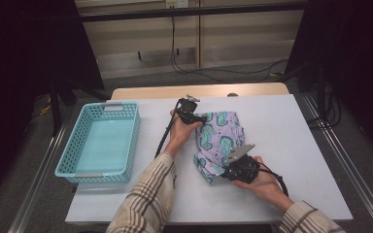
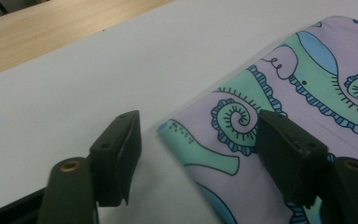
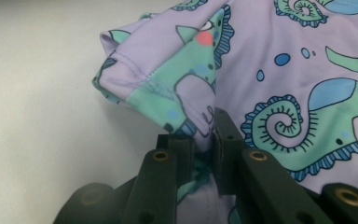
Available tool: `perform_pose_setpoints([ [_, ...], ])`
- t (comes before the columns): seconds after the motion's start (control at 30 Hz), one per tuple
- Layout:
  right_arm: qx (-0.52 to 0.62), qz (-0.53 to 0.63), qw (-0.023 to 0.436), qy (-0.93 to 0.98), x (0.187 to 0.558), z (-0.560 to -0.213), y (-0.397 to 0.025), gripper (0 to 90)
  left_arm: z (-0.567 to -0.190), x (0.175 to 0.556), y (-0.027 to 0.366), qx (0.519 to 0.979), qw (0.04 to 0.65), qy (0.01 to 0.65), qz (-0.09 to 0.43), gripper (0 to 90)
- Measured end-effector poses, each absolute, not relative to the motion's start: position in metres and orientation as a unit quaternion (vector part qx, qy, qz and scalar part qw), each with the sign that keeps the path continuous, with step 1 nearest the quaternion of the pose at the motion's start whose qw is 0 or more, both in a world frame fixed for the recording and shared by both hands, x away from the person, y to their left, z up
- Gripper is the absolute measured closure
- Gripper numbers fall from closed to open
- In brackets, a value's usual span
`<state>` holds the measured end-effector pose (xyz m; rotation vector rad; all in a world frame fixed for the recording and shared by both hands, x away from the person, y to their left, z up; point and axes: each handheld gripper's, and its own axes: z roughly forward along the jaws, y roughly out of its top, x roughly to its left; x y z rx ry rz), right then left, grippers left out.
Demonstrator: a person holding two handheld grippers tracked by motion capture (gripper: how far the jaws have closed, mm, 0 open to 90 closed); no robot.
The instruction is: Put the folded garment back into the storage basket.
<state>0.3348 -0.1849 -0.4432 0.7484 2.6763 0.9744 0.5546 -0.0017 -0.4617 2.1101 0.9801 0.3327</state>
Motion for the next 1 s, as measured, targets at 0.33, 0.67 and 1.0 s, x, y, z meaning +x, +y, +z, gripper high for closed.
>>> perform_pose_setpoints([
  [0.33,0.253,0.329,0.099,0.904,0.335,-0.443,-0.185,81.7,-0.462,0.55,-0.005,0.818,0.387,0.405,0.131,47.0],
  [0.67,0.252,0.329,0.099,0.905,0.335,-0.443,-0.185,81.8,-0.464,0.545,-0.005,0.813,0.414,0.392,0.116,75.6],
  [1.0,0.252,0.331,0.101,0.904,0.335,-0.443,-0.185,84.0,-0.461,0.542,-0.007,0.813,0.409,0.399,0.112,80.8],
])
